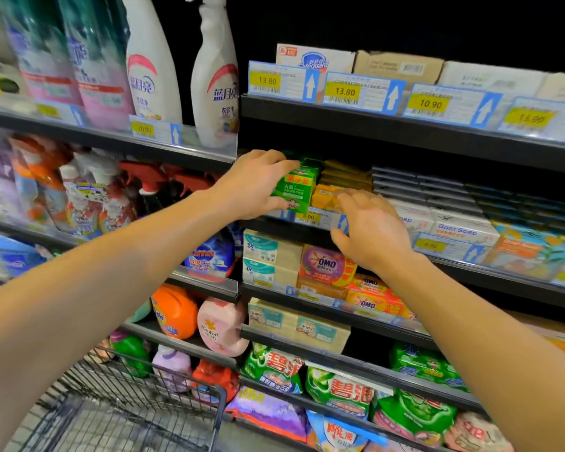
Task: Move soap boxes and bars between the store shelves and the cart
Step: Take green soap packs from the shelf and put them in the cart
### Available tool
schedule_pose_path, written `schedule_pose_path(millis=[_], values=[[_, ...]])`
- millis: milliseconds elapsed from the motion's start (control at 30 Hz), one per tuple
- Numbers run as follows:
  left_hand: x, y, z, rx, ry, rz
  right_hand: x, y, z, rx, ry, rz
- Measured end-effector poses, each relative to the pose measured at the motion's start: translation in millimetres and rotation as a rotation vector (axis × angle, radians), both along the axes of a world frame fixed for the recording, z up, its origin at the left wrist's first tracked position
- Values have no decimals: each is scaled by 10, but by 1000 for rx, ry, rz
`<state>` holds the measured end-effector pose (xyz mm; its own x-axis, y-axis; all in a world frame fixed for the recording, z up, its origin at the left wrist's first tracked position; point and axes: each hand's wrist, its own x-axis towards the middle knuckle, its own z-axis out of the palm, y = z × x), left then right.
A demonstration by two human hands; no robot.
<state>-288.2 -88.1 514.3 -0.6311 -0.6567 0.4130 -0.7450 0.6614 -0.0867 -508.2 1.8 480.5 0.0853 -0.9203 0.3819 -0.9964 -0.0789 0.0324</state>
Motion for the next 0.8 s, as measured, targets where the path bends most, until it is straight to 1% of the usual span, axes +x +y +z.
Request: schedule_pose_path(millis=[167, 633, 700, 800], values=[[-1, -130, -7, 71, 61, -12, 29, 15, -12, -6, 5, -8], [-118, -264, -139, 38, 174, -67, 19, -16, -56, -13, -8, -16], [-96, -266, -174, 84, 162, -68, 11, -20, -58, -8, 1, -18], [-35, -312, -317, 213, 161, -85, 1, -20, -51, 5, 5, -19]])
